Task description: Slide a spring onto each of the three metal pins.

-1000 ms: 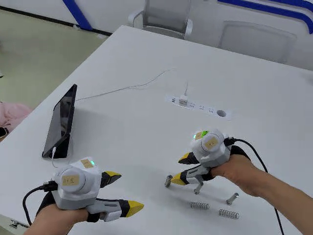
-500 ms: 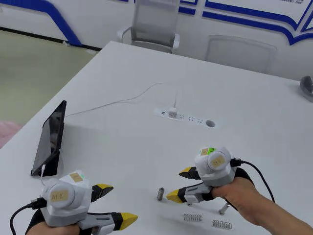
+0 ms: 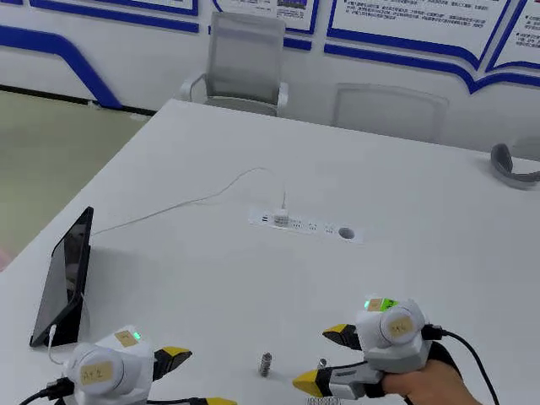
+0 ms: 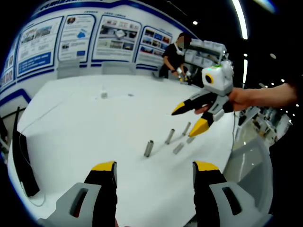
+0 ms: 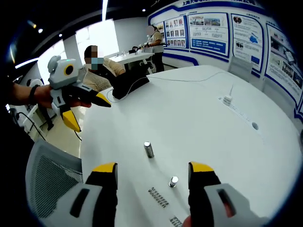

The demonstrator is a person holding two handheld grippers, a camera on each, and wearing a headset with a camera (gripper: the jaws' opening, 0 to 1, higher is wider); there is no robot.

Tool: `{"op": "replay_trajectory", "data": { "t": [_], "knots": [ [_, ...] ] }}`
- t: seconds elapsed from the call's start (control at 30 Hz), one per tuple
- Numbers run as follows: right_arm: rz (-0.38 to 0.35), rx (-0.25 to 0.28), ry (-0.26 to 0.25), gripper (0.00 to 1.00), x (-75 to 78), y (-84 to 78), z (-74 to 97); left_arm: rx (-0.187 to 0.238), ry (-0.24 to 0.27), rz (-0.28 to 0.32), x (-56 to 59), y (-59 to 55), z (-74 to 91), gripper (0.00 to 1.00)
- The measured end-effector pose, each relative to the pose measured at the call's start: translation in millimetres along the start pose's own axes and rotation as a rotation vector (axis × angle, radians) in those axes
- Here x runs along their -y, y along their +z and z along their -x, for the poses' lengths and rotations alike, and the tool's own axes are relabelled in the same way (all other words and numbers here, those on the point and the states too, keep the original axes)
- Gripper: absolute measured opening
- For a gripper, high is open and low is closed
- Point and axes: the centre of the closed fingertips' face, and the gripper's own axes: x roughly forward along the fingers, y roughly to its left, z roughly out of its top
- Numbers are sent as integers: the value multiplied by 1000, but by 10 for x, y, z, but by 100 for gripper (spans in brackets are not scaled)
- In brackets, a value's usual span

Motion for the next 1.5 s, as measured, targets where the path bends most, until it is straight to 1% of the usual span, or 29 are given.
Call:
{"op": "replay_trajectory", "data": {
  "t": [0.1,0.2,0.3,0.37,0.5,0.67,0.77,0.9,1.0,1.17,1.27,1.37,1.5],
  "knots": [
    [-33,18,-22,63,23,-57,74,1,-2,0,5,14,-13,66],
    [-50,34,-32,64,18,-93,126,2,-2,1,-5,20,-19,66],
    [-58,24,-43,65,11,-189,171,-1,-3,2,-16,18,-31,67],
    [-67,18,-48,68,1,-254,206,-2,-4,4,-11,18,-39,67],
    [-93,24,-67,70,-6,-354,270,-4,-7,3,-1,13,-61,67],
    [-133,39,-91,71,-1,-473,362,-13,-15,4,50,-21,-96,67],
    [-164,55,-101,72,3,-538,403,-27,-23,-1,87,-60,-143,67],
    [-192,64,-115,73,12,-603,440,-31,-29,-5,124,-50,-172,67],
    [-199,69,-117,74,-7,-623,461,-35,-34,-9,142,-51,-199,68],
    [-190,59,-122,76,3,-668,531,-43,-44,-25,173,-84,-273,69],
    [-191,63,-126,76,17,-680,598,-43,-50,-24,211,-92,-309,69],
    [-207,64,-140,77,55,-743,661,-48,-68,-32,306,-115,-365,69],
    [-225,69,-155,78,51,-801,744,-71,-99,-54,420,-168,-439,69]
  ]
}}
